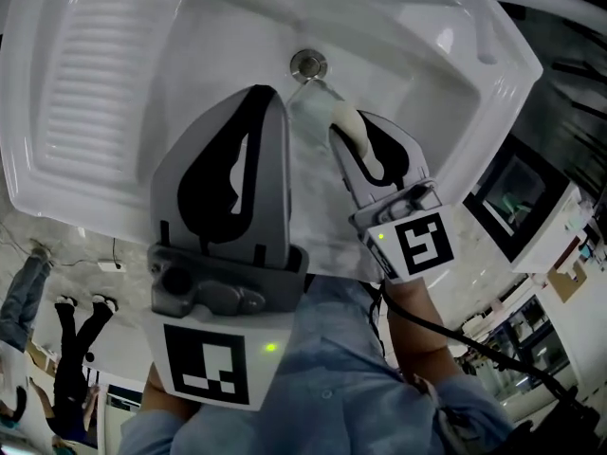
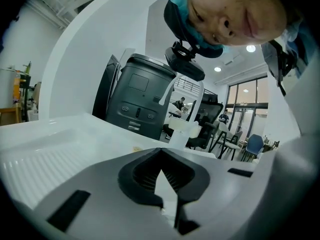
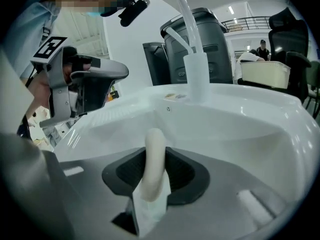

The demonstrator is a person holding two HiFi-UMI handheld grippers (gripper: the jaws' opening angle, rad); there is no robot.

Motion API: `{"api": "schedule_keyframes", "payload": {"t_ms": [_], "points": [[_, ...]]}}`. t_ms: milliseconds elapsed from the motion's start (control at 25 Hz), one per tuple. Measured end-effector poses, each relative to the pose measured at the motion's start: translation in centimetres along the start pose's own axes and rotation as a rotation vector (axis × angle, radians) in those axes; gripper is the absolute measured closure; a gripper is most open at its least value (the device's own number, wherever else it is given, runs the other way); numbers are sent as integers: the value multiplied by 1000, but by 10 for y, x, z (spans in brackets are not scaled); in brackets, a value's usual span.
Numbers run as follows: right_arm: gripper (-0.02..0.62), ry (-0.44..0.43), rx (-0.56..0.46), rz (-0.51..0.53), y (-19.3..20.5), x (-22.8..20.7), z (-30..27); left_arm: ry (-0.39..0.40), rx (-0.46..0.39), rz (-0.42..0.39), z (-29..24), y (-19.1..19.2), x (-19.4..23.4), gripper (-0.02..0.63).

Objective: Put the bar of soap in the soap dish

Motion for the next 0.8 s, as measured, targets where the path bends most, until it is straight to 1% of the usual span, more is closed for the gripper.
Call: {"api": "schedule_keyframes", "payload": {"t_ms": [80, 160, 240, 360, 800], "points": [[485, 1, 21, 0, 3, 0, -5, 1, -7, 7, -1, 0, 0, 601], [485, 24, 63, 2, 8, -3, -9, 2, -10, 16, -1, 0, 1, 601], [485, 53, 105, 20, 13, -7, -13, 2, -11, 24, -1, 1, 3, 601], [485, 68, 149, 44, 20, -11, -20, -1, -13, 29, -2, 1, 8, 601], [483, 152, 276, 72, 47, -19, -42, -10, -13, 60, -1, 4, 32, 601]]}}
Point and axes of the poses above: the fingertips, and each gripper's own axes: z backward along the fingers, x to its left, y out of its underside, the point moved 2 cm from there along z, backward along the fingers, and after that the axes turned 12 degrees about -z, right-handed, at the moved point
